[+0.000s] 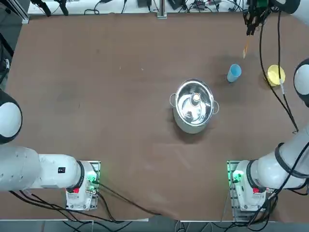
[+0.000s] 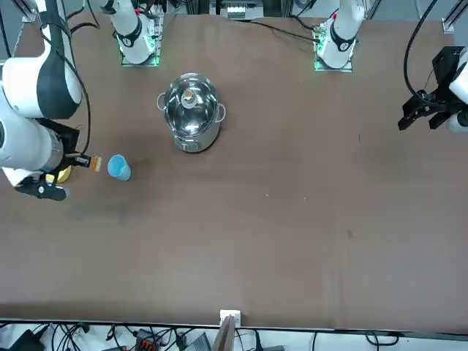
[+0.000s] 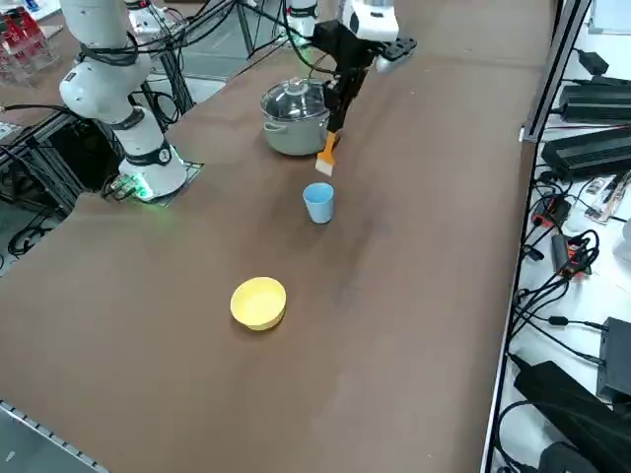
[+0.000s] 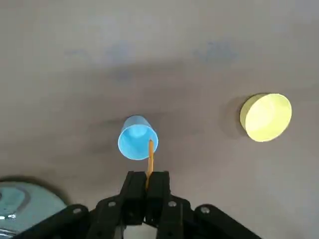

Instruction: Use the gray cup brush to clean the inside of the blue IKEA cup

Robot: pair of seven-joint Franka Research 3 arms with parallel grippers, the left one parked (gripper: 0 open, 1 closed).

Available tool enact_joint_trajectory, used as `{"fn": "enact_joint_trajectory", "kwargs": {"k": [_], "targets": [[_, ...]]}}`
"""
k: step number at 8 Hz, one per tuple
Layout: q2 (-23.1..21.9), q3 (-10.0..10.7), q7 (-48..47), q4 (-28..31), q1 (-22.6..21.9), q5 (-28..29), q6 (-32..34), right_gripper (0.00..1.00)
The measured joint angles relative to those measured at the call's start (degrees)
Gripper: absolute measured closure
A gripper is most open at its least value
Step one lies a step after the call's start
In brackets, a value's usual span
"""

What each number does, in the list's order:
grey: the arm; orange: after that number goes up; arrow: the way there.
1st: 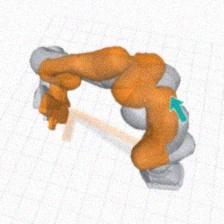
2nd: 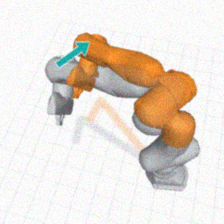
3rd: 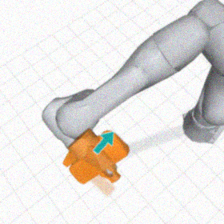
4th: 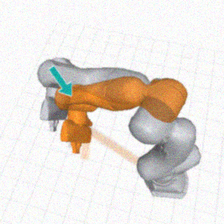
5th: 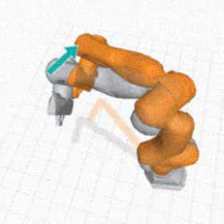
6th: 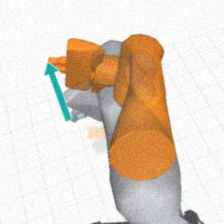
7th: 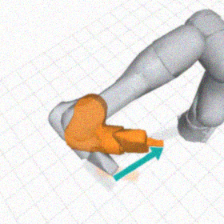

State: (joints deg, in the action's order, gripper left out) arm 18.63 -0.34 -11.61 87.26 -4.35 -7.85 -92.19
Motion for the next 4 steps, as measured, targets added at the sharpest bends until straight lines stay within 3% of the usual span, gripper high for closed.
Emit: {"fn": "enact_joint_trajectory", "kwargs": {"k": [4], "targets": [[-4.9, 0.3, 1.2, 13.5, 0.3, 2.3, -10.8, 0.97]]}}
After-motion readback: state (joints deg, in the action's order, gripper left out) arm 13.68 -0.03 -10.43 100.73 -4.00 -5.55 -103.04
